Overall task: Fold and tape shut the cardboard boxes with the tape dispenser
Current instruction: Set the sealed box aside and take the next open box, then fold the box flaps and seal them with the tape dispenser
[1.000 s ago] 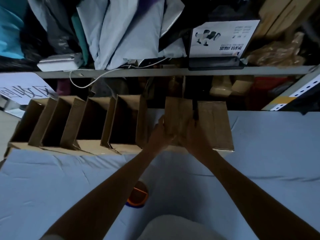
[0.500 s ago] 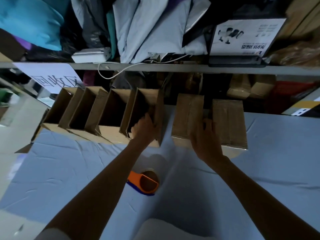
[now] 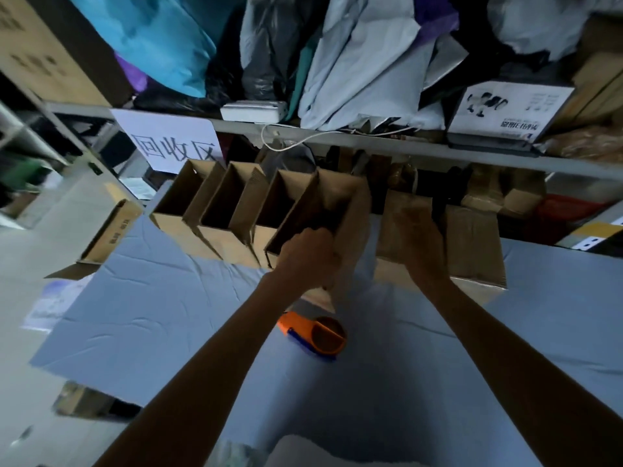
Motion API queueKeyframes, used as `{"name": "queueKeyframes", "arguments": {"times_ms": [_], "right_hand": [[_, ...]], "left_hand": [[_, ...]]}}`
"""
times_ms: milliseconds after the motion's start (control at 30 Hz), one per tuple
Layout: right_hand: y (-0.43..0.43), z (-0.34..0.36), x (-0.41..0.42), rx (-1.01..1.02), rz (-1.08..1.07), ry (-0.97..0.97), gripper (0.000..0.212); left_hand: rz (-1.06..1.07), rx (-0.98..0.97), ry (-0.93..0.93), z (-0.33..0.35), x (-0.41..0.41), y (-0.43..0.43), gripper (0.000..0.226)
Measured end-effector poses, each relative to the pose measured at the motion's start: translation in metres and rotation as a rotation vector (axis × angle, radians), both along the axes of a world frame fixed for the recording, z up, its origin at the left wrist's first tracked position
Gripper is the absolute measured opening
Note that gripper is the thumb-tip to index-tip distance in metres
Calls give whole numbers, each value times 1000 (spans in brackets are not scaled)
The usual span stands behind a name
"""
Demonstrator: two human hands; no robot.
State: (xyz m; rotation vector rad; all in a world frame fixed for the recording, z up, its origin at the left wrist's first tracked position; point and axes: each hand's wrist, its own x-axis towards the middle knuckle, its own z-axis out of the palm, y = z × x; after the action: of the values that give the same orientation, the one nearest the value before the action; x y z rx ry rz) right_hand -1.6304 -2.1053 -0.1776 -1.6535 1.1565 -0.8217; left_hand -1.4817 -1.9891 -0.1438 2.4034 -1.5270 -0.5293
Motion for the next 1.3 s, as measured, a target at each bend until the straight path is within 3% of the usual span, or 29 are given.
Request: {"name": "queueKeyframes", "arguments": {"times_ms": [33, 100, 167, 267, 333, 400, 467, 533, 633, 733, 1000, 1133, 1300], "right_hand": [[3, 11, 11, -1, -47, -27, 22], [8, 28, 30, -28, -55, 95, 45], [17, 32, 46, -1, -1, 214, 36], [48, 27, 60, -131, 101, 494, 14], [78, 21, 65, -166, 71, 591, 27], [110, 19, 73, -135, 10, 618, 30], [142, 19, 84, -111, -65, 608, 29], [171, 16, 98, -125, -134, 584, 32], [206, 13, 116, -70, -221, 525, 30], [226, 4, 129, -17, -213, 496, 21], [255, -27, 148, 54, 2, 544, 7], [261, -48, 149, 90, 55, 616, 23], [266, -62, 142, 51, 2, 607, 30]], "left_hand": [[-56, 23, -2, 3, 7, 12, 24], [-190, 74, -26, 7, 21, 35, 30], [-332, 92, -104, 8, 37, 55, 32], [-488, 7, -229, 4, 64, 91, 29], [-572, -68, -279, -3, 84, 116, 29], [-619, -267, -262, -8, 106, 140, 27], [-517, -556, -188, -14, 127, 160, 36], [-201, -707, -47, -22, 143, 178, 55], [185, -462, 343, -34, 167, 195, 76], [247, -259, 576, -39, 188, 205, 58], [275, -130, 508, -63, 208, 245, 46], [264, -17, 576, -83, 203, 260, 68], [251, -105, 450, -95, 187, 255, 64]]}}
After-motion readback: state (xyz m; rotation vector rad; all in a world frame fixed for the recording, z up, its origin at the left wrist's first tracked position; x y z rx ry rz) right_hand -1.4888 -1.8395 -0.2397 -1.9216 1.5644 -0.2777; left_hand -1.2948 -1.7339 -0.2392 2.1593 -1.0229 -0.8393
